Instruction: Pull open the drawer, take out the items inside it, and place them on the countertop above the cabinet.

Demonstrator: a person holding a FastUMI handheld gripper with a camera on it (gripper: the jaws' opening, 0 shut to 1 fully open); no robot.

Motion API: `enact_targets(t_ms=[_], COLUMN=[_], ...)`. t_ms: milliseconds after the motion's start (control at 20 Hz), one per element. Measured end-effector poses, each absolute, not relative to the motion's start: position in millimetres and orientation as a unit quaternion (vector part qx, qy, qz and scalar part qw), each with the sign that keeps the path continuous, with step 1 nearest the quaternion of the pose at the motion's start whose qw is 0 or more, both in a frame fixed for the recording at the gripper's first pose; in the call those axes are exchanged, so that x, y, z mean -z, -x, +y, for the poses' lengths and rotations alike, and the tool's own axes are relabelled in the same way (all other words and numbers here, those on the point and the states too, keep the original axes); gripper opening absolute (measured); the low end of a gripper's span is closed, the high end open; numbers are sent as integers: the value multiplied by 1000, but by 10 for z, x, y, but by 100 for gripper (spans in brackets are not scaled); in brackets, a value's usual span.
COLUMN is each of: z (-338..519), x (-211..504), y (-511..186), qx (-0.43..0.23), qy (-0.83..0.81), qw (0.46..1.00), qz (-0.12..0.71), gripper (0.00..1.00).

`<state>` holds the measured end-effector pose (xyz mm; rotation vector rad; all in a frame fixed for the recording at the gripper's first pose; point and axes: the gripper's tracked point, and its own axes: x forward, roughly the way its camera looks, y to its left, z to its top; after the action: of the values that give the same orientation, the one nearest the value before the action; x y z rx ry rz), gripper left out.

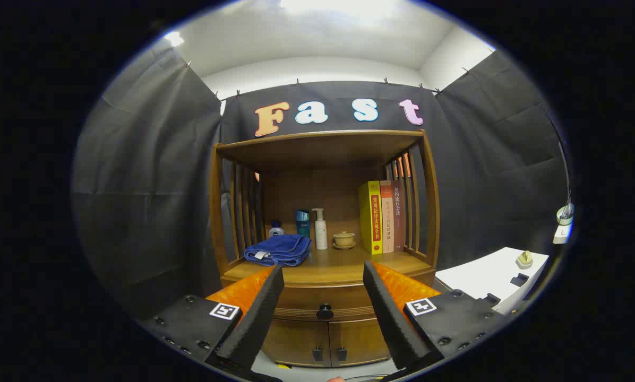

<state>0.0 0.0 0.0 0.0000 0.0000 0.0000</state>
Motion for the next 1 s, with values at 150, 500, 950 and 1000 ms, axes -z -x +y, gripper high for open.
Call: enact_targets(t_ms=[150, 500, 950, 1000], z=[-16, -17, -8, -2], x=[-2, 24, 53, 58], y=[3, -35, -51, -54], qx=[2, 5, 0, -2], qy=[1, 3, 3, 3], qw=[1000, 1000, 1000, 1000], qz=[-1, 2, 2, 2], gripper=[98, 98, 98, 98])
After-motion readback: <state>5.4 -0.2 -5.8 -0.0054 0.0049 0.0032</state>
